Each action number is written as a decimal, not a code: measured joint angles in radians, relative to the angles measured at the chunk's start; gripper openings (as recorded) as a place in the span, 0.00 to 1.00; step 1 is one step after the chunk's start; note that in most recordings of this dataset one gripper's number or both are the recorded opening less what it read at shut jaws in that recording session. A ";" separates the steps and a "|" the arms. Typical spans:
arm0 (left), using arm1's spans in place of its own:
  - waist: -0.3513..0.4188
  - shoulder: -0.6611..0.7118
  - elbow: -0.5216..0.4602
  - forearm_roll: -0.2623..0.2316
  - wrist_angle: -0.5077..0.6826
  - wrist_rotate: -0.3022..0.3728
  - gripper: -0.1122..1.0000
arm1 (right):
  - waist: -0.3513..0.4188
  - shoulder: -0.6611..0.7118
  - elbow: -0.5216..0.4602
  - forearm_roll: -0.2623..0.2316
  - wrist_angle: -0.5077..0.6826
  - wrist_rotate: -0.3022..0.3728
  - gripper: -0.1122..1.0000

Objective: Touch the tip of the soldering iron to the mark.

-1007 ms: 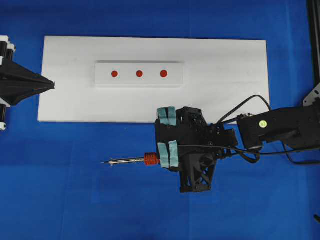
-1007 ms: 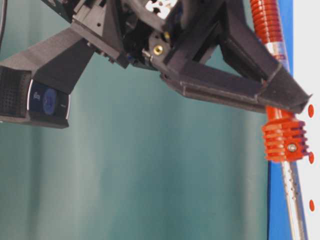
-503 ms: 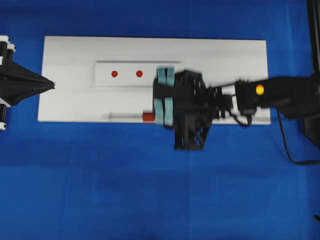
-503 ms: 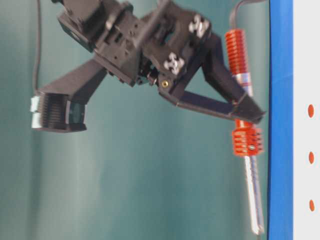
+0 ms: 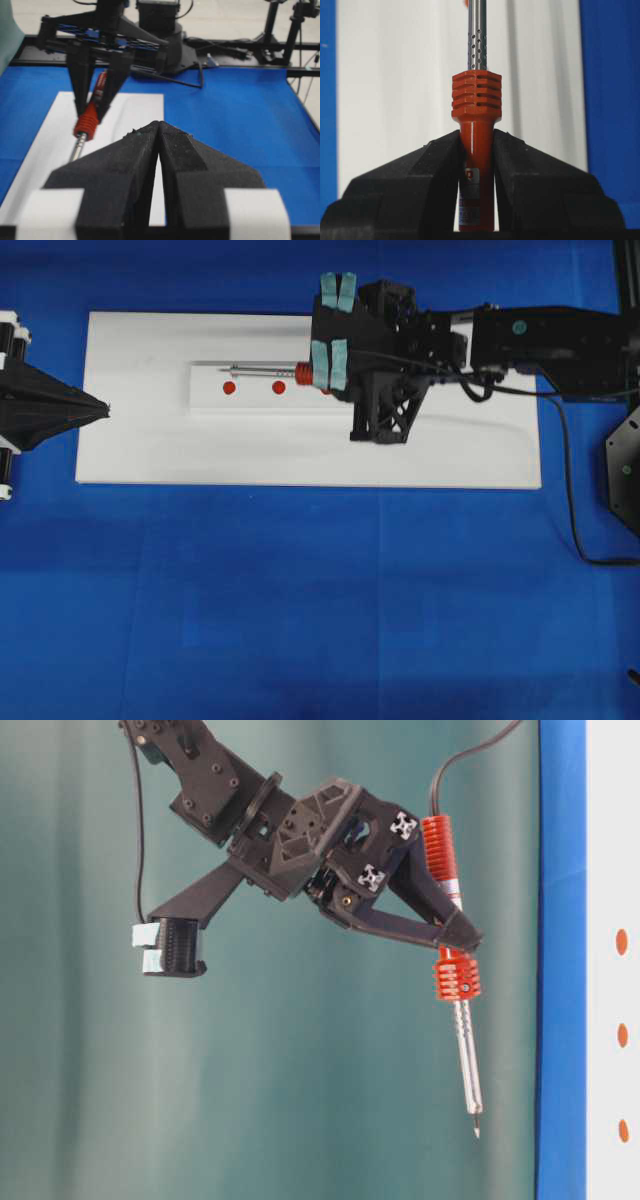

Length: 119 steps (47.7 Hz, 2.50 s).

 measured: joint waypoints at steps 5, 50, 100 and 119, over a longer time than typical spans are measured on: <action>0.000 0.000 0.000 0.000 0.000 0.000 0.12 | -0.023 0.000 0.000 -0.002 -0.002 -0.017 0.16; 0.000 0.000 0.000 0.000 0.002 0.000 0.12 | -0.026 0.006 -0.051 0.015 0.290 -0.041 0.16; 0.000 0.000 0.000 0.000 0.000 0.000 0.12 | -0.017 0.114 -0.084 0.023 0.196 -0.043 0.16; 0.000 0.000 0.000 0.000 0.000 0.000 0.12 | -0.012 0.212 -0.135 0.023 0.169 -0.043 0.16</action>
